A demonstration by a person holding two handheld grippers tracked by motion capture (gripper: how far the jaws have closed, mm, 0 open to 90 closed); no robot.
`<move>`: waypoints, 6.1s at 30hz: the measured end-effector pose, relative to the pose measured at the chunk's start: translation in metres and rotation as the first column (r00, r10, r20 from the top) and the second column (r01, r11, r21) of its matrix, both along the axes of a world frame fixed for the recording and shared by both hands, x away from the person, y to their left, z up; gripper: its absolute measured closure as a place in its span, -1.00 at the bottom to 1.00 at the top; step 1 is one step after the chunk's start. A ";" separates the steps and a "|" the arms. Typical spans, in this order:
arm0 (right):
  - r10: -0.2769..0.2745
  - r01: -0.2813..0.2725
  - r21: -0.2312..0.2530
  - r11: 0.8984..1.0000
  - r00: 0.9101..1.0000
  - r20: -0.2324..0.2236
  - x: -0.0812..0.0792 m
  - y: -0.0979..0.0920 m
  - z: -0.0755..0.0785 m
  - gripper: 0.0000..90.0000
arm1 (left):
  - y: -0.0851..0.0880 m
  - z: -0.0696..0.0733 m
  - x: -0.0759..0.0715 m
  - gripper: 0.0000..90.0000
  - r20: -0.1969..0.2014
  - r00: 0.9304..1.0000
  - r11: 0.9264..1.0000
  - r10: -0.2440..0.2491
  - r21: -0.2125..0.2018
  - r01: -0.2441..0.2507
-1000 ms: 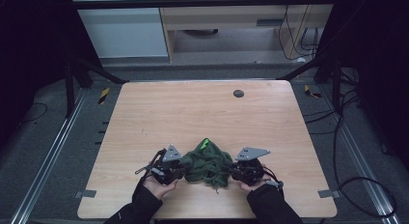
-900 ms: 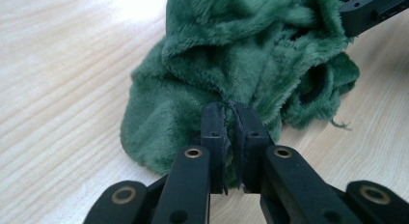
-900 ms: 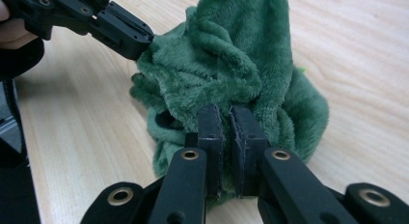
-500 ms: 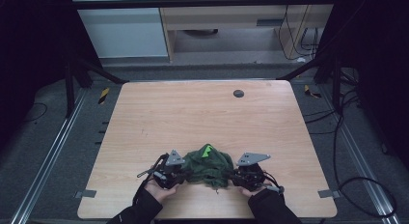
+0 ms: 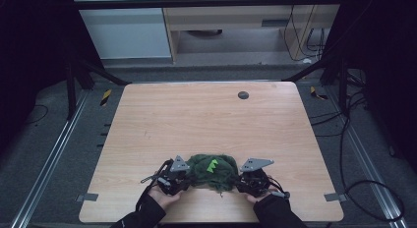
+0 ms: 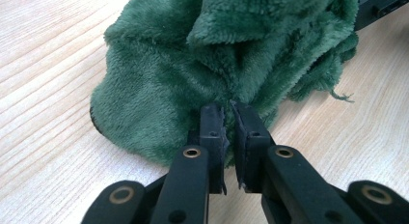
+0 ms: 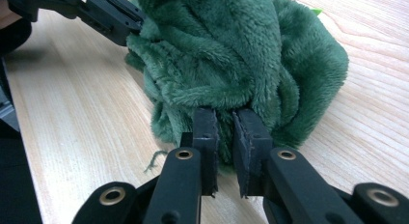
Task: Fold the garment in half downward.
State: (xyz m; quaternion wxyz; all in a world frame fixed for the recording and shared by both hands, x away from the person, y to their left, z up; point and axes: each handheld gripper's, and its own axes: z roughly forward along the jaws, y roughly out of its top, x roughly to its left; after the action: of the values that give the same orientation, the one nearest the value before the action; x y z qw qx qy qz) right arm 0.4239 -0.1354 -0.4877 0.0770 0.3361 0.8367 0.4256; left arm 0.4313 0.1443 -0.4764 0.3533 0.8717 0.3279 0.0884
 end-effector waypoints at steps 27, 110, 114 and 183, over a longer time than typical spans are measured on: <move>-0.082 0.067 0.161 0.985 0.993 0.083 0.006 -0.017 0.035 0.55 | 0.008 0.011 0.003 0.71 0.019 0.999 0.999 0.032 -0.033 -0.031; -0.001 -0.003 0.118 0.993 0.999 0.033 0.026 0.012 0.038 0.96 | -0.003 0.038 0.024 0.97 0.019 0.998 0.997 -0.057 -0.053 0.058; 0.024 -0.028 0.117 0.993 0.999 0.032 0.020 0.014 0.039 0.95 | 0.000 0.041 0.009 0.97 0.021 0.998 0.996 -0.067 -0.059 0.069; 0.039 -0.037 0.095 0.995 0.999 -0.016 -0.002 0.008 0.023 0.94 | -0.002 0.026 -0.011 0.96 -0.021 0.997 0.996 -0.069 -0.049 0.068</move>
State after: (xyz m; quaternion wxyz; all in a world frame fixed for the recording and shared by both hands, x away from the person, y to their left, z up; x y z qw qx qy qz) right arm 0.4218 -0.1277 -0.4649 0.0454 0.3270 0.8226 0.4630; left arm 0.4206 0.1418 -0.4499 0.3733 0.8747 0.3036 0.0583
